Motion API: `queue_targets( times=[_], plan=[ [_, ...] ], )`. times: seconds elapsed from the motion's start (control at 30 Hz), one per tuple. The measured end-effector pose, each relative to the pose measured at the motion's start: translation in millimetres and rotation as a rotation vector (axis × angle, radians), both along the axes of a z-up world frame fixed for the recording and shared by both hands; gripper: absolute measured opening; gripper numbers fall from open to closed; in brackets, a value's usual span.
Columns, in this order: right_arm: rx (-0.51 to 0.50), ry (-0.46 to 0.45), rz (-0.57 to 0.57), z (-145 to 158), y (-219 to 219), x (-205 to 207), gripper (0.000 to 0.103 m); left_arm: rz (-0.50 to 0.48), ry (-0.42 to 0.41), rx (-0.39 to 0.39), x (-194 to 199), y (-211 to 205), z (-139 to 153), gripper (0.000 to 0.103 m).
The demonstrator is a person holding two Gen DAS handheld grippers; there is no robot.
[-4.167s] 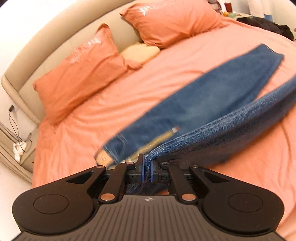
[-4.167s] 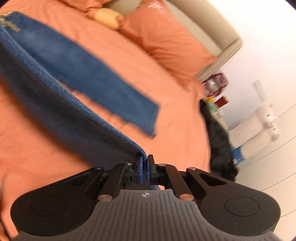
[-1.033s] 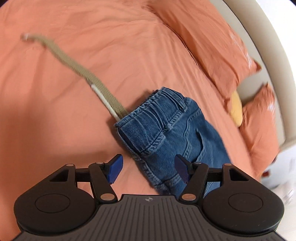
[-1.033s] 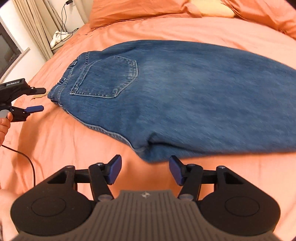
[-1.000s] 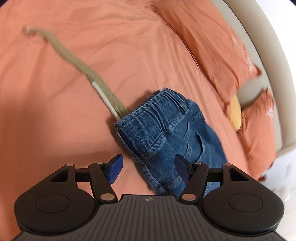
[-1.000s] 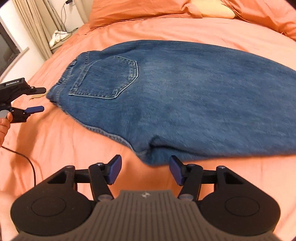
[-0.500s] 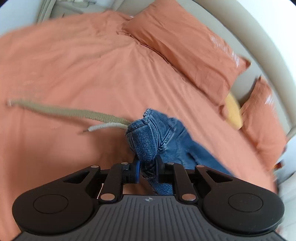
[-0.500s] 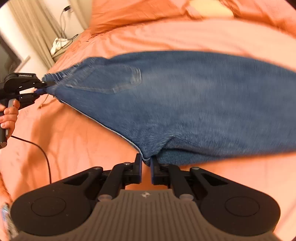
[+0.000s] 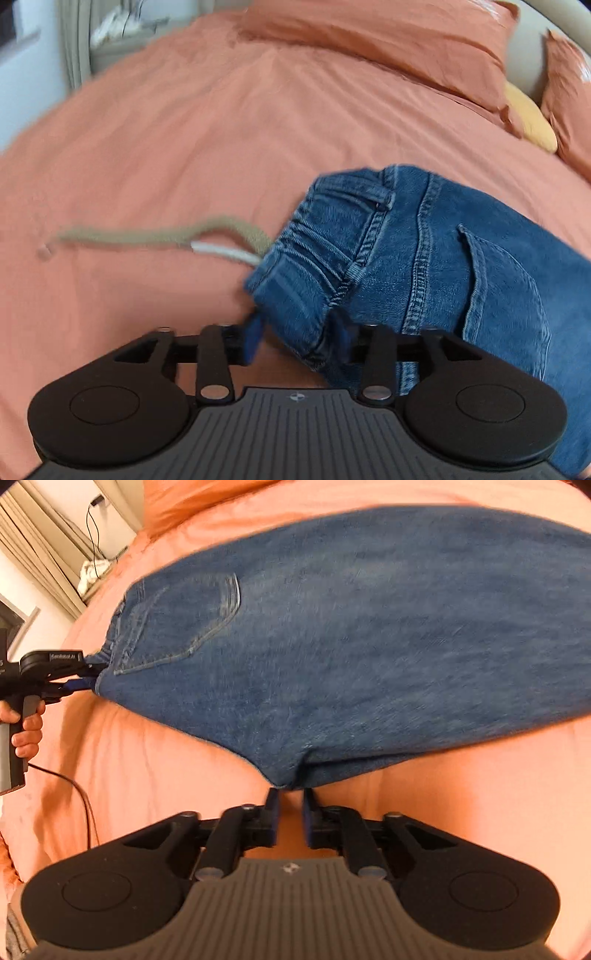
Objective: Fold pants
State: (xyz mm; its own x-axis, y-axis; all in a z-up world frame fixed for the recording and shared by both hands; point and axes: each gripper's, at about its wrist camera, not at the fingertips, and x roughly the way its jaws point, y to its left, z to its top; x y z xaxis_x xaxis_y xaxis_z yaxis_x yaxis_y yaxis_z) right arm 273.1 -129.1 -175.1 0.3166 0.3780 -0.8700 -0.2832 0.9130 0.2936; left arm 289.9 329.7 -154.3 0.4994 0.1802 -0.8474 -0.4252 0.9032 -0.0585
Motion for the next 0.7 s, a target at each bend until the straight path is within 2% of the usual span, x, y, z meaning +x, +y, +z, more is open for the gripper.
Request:
queue_targets(
  times=[0.07, 0.13, 0.23, 0.33, 0.5, 0.7],
  plan=[
    [-0.007, -0.049, -0.012, 9.2, -14.6, -3.3, 0.043, -0.022, -0.008, 0.070, -2.6, -11.5, 17.2, 0.060],
    [-0.028, -0.085, -0.035, 22.8, -33.6, -4.4, 0.043, -0.044, -0.028, 0.113, -6.1, -22.8, 33.0, 0.061],
    [-0.045, -0.125, -0.103, 44.7, -80.8, 1.4, 0.043, -0.088, -0.050, 0.110, -5.2, -44.7, 50.5, 0.061],
    [-0.057, -0.149, -0.225, 66.2, -142.9, 10.7, 0.042, -0.138, -0.066, 0.088, -1.0, -72.2, 62.7, 0.061],
    [-0.048, -0.177, -0.481, 104.2, -276.1, 23.3, 0.042, -0.237, -0.073, 0.020, 8.9, -117.2, 61.5, 0.060],
    [0.012, -0.193, -0.768, 123.7, -427.3, 34.9, 0.042, -0.274, -0.008, 0.015, 43.5, -168.3, 41.3, 0.060]
  ],
)
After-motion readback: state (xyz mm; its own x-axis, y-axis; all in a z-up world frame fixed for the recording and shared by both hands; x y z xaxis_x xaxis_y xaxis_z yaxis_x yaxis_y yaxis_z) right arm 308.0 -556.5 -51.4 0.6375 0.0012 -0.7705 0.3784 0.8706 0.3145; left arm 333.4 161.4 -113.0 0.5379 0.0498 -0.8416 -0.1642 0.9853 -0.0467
